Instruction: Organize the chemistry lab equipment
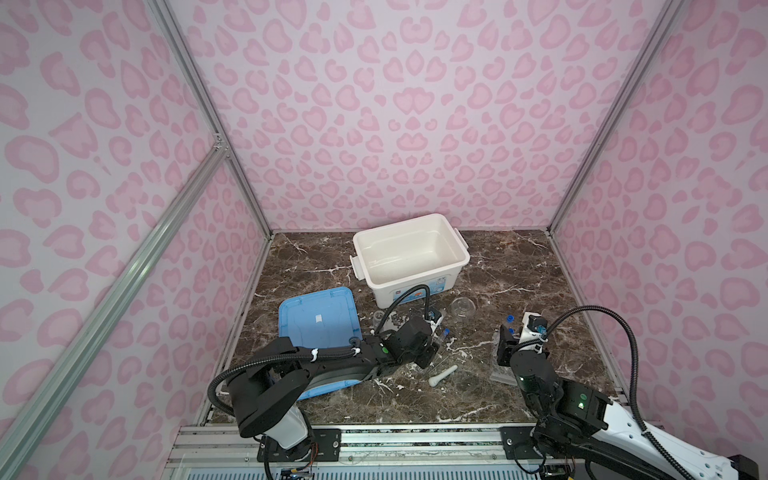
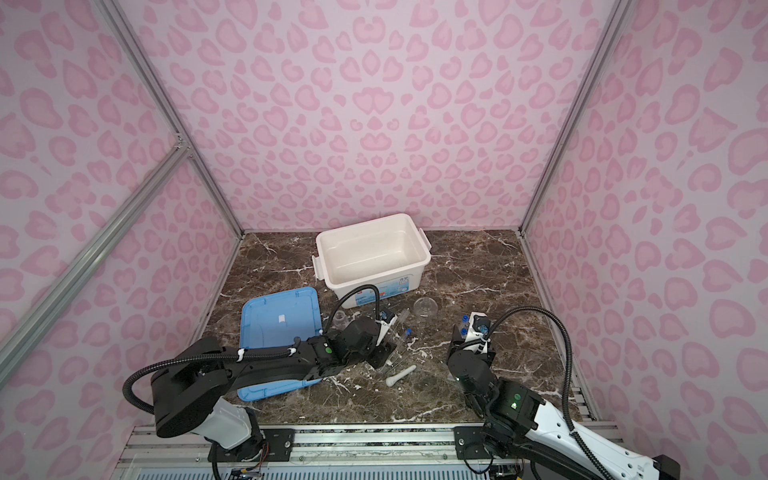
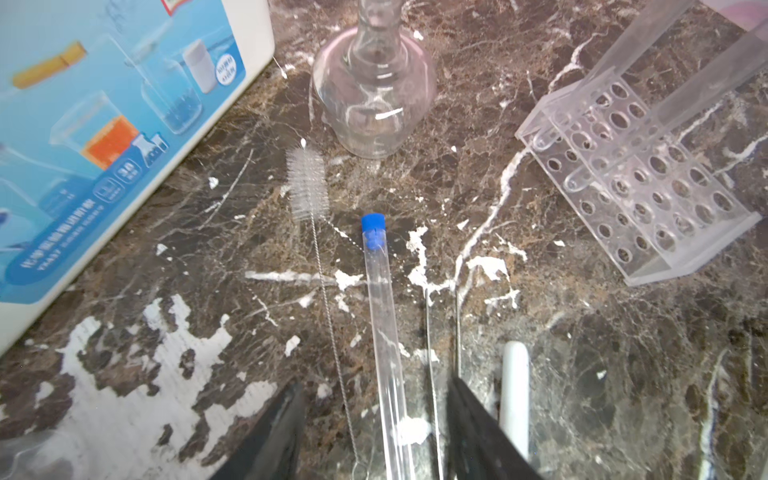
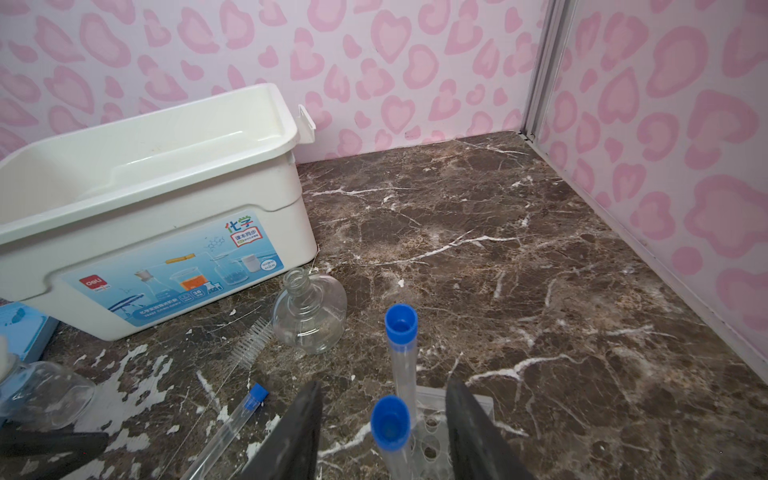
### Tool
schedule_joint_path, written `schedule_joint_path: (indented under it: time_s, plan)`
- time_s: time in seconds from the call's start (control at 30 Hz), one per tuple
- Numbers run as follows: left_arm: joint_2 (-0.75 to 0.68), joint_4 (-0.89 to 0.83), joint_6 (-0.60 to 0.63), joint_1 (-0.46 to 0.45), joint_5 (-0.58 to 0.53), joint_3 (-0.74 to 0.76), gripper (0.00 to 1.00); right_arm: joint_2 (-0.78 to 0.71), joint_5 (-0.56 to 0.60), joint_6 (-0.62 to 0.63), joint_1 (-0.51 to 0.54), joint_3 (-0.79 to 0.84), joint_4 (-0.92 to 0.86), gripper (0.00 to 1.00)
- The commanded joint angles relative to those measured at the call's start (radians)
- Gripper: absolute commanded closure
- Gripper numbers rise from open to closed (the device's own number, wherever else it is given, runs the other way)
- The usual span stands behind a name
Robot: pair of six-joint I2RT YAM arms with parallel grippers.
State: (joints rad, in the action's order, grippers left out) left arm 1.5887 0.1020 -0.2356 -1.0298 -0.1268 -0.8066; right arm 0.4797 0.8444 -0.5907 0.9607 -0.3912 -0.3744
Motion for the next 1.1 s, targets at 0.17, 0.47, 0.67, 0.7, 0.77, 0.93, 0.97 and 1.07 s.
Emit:
schedule_joint_path:
  time_s: [0.17,0.47,0.67,0.7,0.77,0.93,0.97,1.07]
  plan:
    - [0.066,-0.037,-0.030,-0.003,0.029,-0.044,0.50,0.009,-0.010,0.011,-0.005,-0.037,-0.023,0.47]
    - [0.120,-0.059,-0.033,-0.003,0.042,-0.078,0.61,0.023,-0.040,0.026,-0.014,-0.061,0.003,0.43]
    - [0.149,-0.077,-0.038,-0.003,0.038,-0.092,0.67,0.028,-0.051,0.027,-0.020,-0.067,0.003,0.43]
    - [0.152,-0.080,-0.037,-0.003,0.038,-0.094,0.67,0.030,-0.051,0.025,-0.020,-0.065,0.003,0.43]
    - [0.158,-0.082,-0.037,-0.003,0.041,-0.097,0.68,0.035,-0.052,0.021,-0.021,-0.064,0.003,0.43]
    - [0.173,-0.093,-0.035,-0.003,0.043,-0.107,0.70,0.040,-0.053,0.019,-0.023,-0.062,0.003,0.43]
    - [0.176,-0.096,-0.035,-0.002,0.044,-0.109,0.70,0.040,-0.053,0.018,-0.023,-0.062,0.002,0.43]
    - [0.185,-0.101,-0.033,-0.004,0.050,-0.114,0.71,0.037,-0.051,0.015,-0.024,-0.060,-0.001,0.43]
